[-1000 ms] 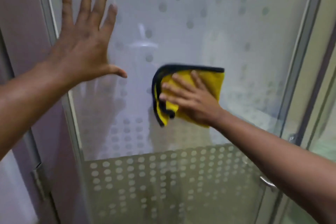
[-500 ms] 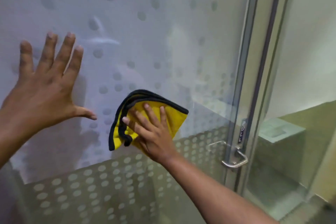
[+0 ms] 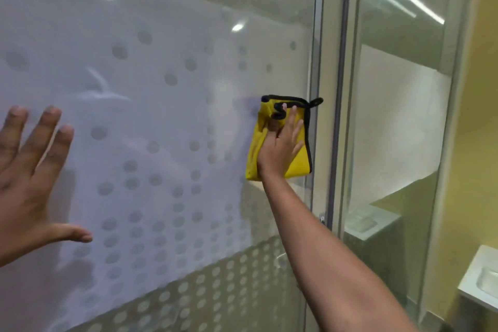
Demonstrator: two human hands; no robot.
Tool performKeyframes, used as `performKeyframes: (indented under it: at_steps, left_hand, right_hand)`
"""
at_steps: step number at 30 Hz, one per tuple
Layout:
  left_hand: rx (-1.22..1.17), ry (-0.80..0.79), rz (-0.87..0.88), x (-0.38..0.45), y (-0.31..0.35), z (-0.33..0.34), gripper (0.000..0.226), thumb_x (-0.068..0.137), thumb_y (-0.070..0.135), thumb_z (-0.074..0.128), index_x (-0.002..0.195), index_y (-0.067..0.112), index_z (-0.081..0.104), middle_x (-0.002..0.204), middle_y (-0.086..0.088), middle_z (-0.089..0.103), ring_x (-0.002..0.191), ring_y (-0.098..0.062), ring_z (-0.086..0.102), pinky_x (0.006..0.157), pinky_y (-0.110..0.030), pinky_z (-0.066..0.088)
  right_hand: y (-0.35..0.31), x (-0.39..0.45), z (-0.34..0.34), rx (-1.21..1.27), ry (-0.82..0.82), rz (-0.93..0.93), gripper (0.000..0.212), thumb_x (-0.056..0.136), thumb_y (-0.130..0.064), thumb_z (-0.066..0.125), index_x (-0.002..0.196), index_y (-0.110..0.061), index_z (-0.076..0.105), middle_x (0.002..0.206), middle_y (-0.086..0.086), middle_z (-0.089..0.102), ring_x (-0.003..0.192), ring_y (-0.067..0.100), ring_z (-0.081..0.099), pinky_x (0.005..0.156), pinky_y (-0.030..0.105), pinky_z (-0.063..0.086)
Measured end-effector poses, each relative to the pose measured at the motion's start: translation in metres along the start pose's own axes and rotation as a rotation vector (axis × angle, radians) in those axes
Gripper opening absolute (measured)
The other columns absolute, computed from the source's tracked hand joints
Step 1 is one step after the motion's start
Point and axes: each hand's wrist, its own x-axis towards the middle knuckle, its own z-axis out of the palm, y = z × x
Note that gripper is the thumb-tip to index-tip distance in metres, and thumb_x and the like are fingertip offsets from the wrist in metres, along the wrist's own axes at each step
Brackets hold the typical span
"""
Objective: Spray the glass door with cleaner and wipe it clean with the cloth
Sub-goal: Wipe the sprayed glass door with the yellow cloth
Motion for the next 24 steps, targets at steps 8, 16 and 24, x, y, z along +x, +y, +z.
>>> performKeyframes:
  at_steps: [8,16,24]
  left_hand:
    - [-0.037,0.004,0.027,-0.015,0.002,-0.007,0.164,0.043,0.095,0.058,0.169,0.002,0.011,0.181,-0.020,-0.002,0.164,-0.053,0.002,0.125,-0.080,0.014]
    - [0.077,-0.002,0.046,-0.015,0.006,-0.017,0.165,0.038,0.091,0.056,0.169,0.001,0.010,0.179,-0.024,0.006,0.163,-0.056,0.003,0.123,-0.083,0.012]
    - [0.094,-0.041,0.031,-0.018,0.000,-0.009,0.168,0.040,0.093,0.059,0.170,0.003,0.003,0.179,-0.025,0.000,0.162,-0.058,0.003,0.121,-0.085,0.018]
  right_hand:
    - [-0.034,-0.188,0.004,-0.147,-0.537,-0.684,0.075,0.091,-0.022,0.056,0.161,-0.037,0.032,0.174,-0.010,0.013,0.163,0.027,-0.002,0.126,0.065,-0.007]
    - [0.083,-0.116,-0.041,-0.017,-0.247,-0.186,0.078,0.100,-0.008,0.055,0.156,-0.055,0.028,0.172,-0.013,0.023,0.163,0.017,0.010,0.128,0.062,0.003]
    - [0.008,-0.101,-0.009,0.011,-0.119,-0.090,0.074,0.094,-0.020,0.041,0.155,-0.060,0.024,0.173,-0.015,0.020,0.163,0.017,0.003,0.129,0.060,-0.002]
